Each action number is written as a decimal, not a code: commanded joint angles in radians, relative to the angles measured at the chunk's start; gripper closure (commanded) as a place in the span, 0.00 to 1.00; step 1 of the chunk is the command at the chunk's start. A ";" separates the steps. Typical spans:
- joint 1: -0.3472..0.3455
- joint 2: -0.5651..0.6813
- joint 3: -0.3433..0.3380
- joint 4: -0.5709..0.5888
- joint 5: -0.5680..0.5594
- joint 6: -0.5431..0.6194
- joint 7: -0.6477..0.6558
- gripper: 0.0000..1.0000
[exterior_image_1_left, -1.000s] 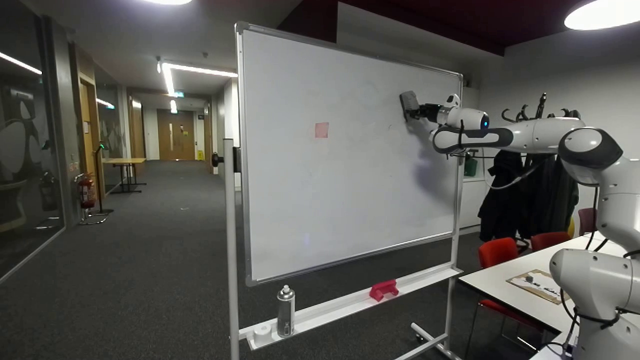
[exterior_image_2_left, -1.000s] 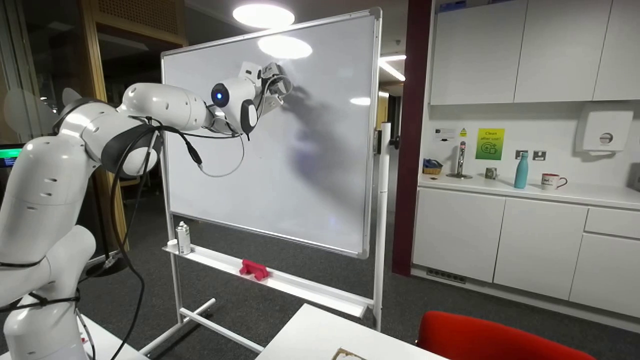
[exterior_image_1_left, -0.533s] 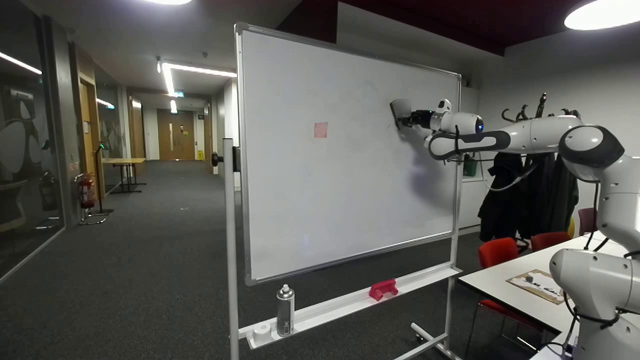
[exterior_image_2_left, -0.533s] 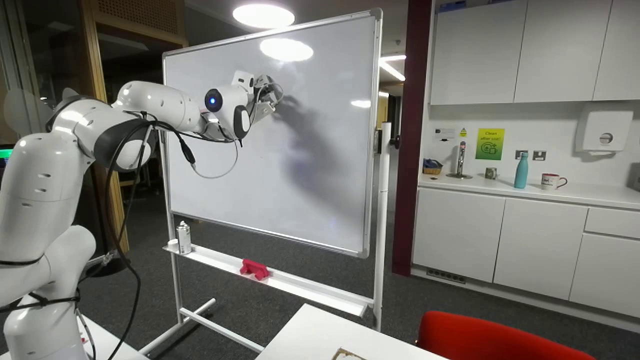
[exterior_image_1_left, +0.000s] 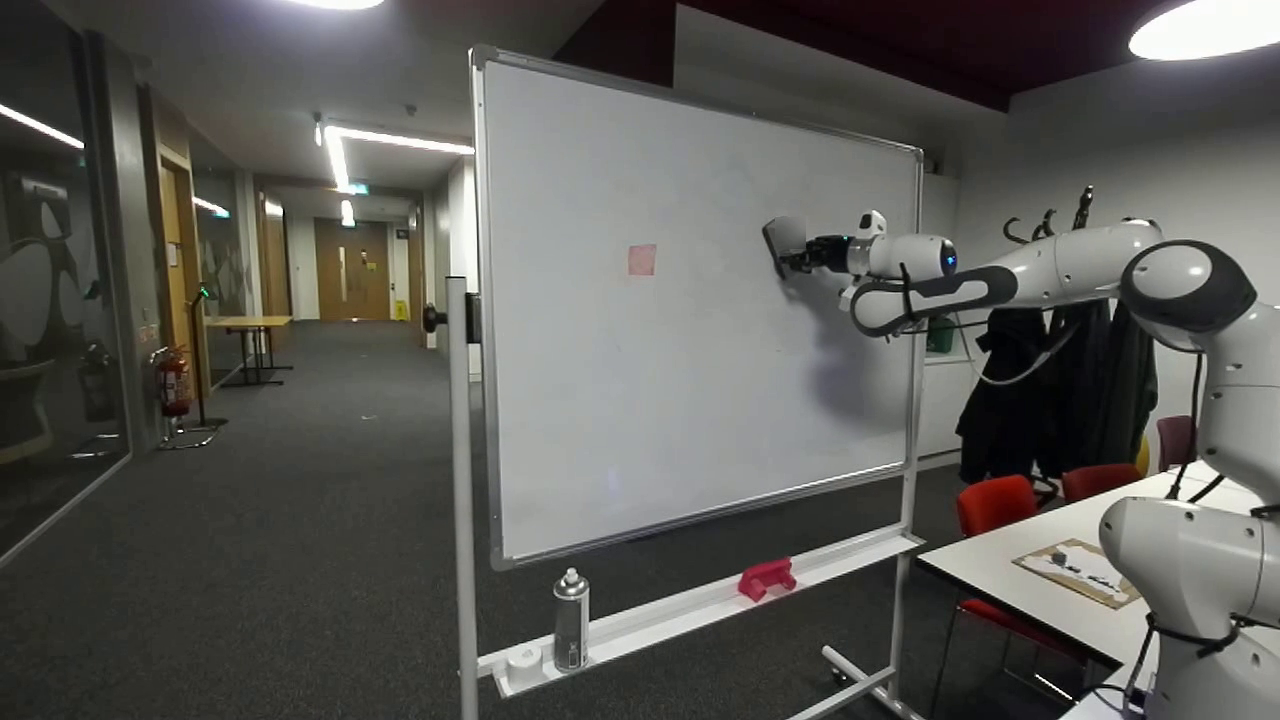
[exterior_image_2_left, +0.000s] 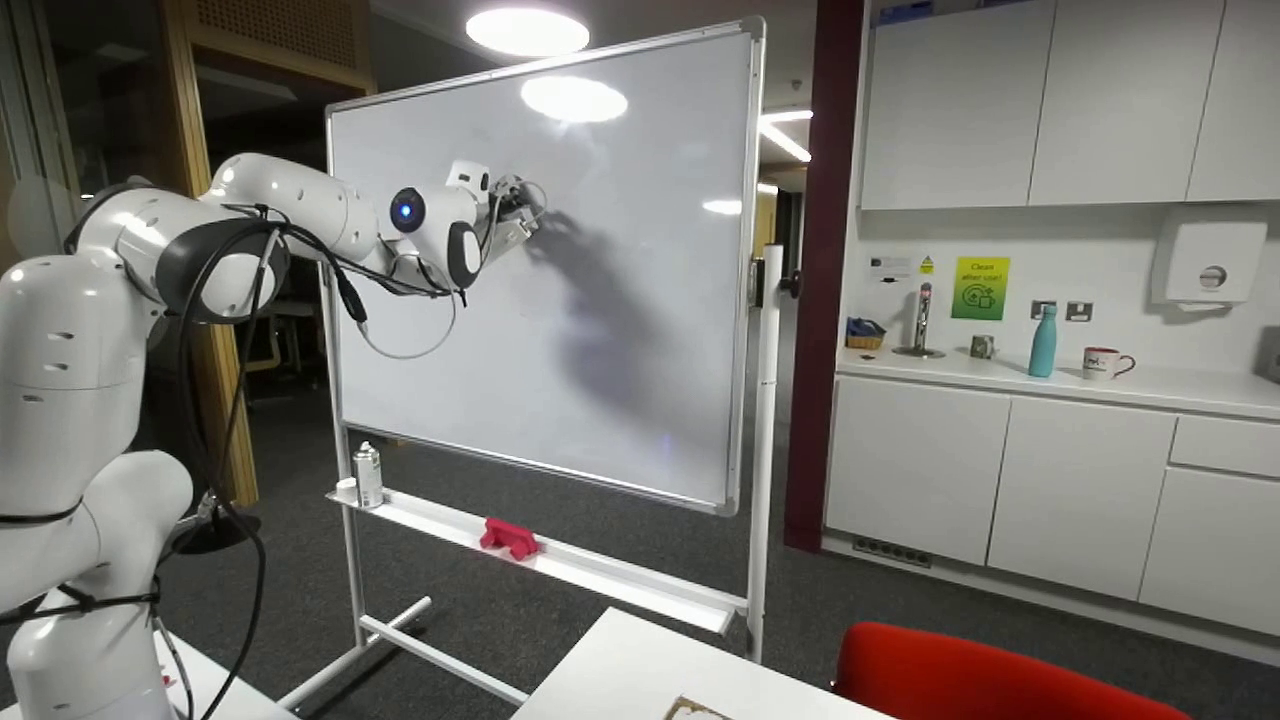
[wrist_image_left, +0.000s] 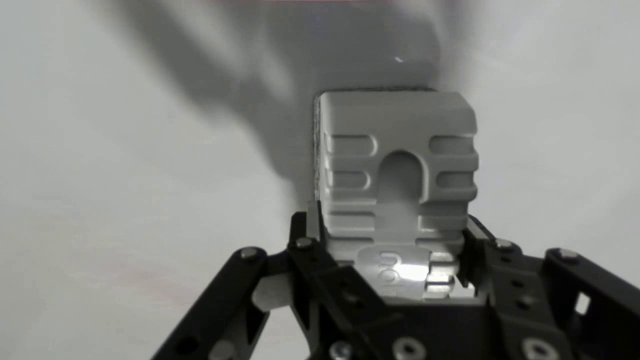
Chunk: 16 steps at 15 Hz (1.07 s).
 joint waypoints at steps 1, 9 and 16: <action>-0.033 0.133 -0.006 -0.114 0.077 -0.040 0.064 0.65; -0.081 0.341 0.028 -0.208 0.150 -0.042 0.165 0.65; -0.105 0.424 0.098 -0.251 0.138 -0.050 0.211 0.65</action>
